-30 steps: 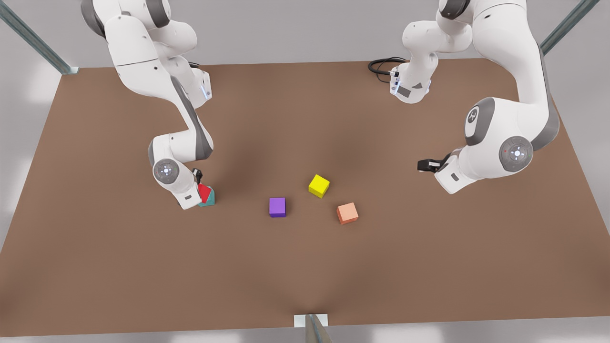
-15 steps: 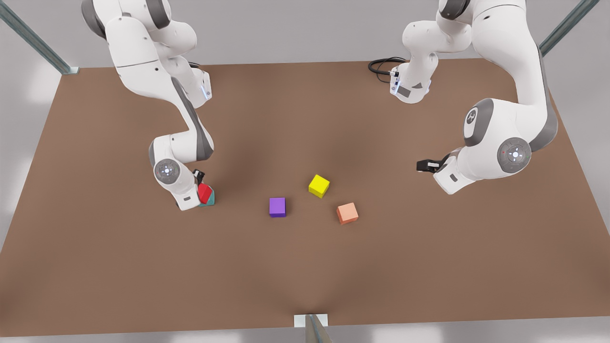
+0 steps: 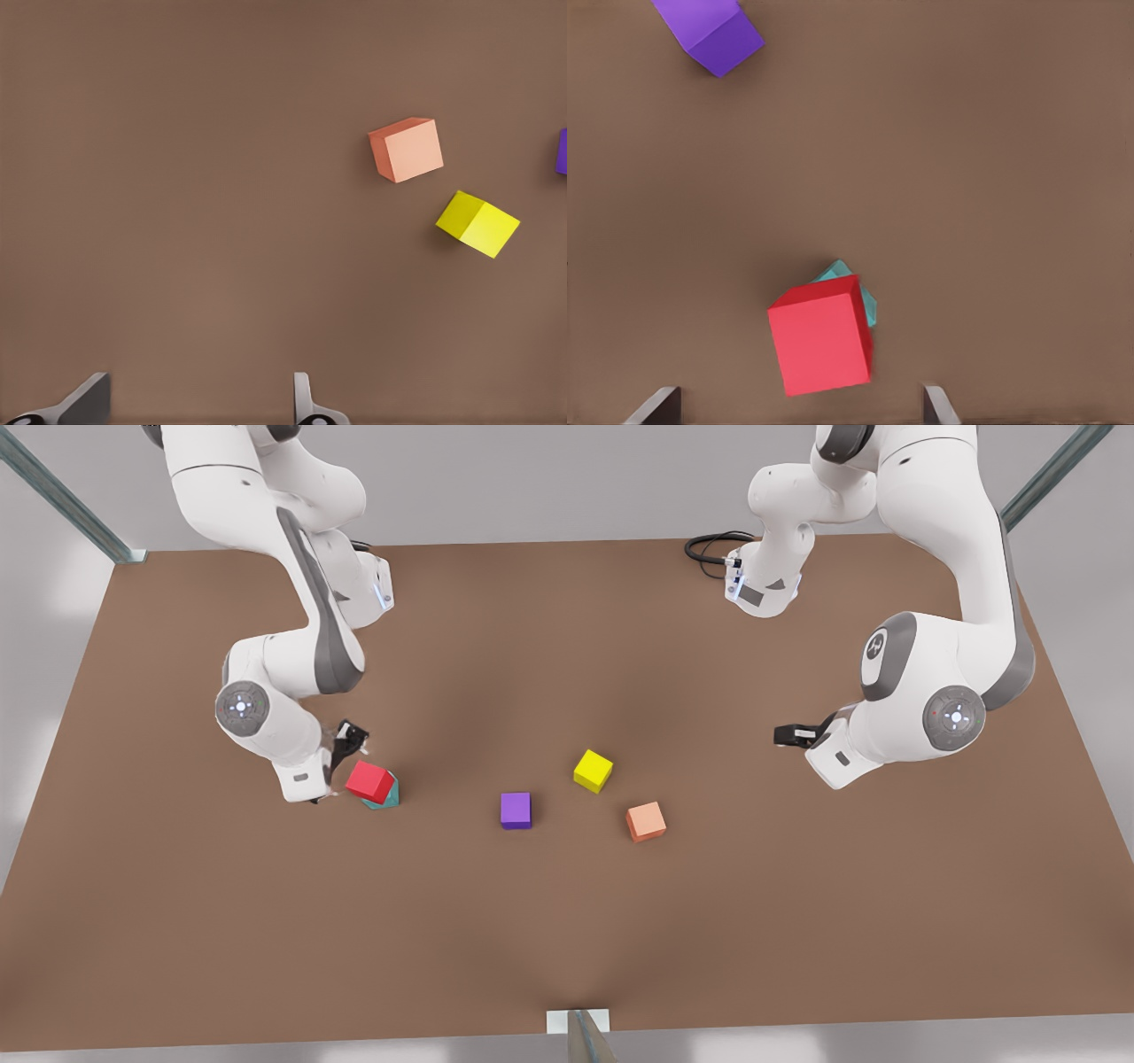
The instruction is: Pick up red wooden cube and pass to hand red wooden cube and place in blue wooden cube
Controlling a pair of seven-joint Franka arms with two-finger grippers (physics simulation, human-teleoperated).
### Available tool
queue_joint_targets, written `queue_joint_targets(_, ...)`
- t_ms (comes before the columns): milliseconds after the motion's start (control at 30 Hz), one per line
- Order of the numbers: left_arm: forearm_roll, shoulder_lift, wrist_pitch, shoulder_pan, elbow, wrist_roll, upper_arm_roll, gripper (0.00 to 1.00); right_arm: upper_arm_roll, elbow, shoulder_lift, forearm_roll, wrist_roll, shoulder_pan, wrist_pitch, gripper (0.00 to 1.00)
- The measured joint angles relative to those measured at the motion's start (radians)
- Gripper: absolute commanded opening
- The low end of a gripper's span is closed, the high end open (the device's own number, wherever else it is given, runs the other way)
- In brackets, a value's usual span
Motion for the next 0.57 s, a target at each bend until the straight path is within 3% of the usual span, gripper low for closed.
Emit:
queue_joint_targets(100,0.000,0.000,-0.001,0.000,0.001,-0.001,0.000,1.00,-0.033,0.253,0.100,-0.009,0.121,-0.149,-0.087,1.00)
queue_joint_targets(200,0.000,0.000,-0.001,0.000,0.001,-0.002,0.000,1.00,-0.041,0.412,0.058,-0.011,0.225,-0.228,-0.220,1.00)
queue_joint_targets(333,0.000,0.000,-0.001,0.000,0.000,-0.003,0.000,1.00,-0.042,0.381,-0.080,-0.015,0.347,-0.237,-0.371,1.00)
queue_joint_targets(567,0.000,0.004,-0.001,0.000,0.000,-0.004,0.000,1.00,-0.037,0.367,-0.097,-0.012,0.538,-0.253,-0.473,1.00)
